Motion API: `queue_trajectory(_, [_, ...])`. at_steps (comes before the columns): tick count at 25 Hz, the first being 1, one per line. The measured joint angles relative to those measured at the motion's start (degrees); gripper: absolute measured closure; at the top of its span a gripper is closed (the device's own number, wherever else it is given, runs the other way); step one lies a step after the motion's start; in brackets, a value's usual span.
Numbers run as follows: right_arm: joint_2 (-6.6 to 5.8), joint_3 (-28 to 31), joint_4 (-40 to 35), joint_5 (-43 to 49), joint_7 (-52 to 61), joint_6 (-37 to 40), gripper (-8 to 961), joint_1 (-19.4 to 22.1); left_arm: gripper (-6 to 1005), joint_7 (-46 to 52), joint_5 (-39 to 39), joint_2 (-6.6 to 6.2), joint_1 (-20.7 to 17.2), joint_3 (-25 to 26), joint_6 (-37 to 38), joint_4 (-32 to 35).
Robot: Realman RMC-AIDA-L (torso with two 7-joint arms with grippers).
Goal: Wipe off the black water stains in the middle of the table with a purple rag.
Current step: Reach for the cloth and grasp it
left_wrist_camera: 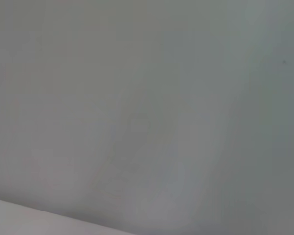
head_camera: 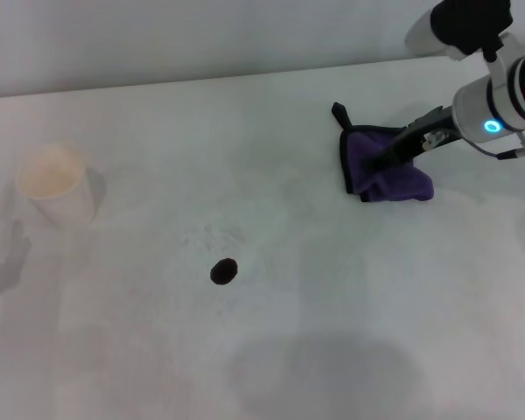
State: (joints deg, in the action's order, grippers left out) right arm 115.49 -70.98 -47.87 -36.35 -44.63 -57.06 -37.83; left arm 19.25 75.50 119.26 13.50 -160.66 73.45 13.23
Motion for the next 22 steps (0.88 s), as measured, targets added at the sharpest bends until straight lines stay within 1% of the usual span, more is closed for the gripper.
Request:
queue_trajectory(5, [0.24,-2.09,1.85,-0.19,-0.04,3.65,126,0.18,123,0.0,0.0,-0.05,0.13,0.0,0.07,-0.06])
queue_trajectory(10, [0.21,-2.53,3.29,-0.91,-0.03,4.27,133,-0.14,122,0.0,0.0,-0.08,0.23,0.0,0.17,-0.17])
queue_trajectory(15, [0.18,-2.55,3.38,-0.97,0.42,4.13,340,-0.06,122,0.0,0.0,-0.18,0.32,0.0,0.24,-0.87])
queue_trajectory(22, [-0.16,-2.39,3.85,-0.77,2.97,4.07,483,-0.21,123,-0.02,-0.01,-0.17,0.21,0.18,0.39,-0.92])
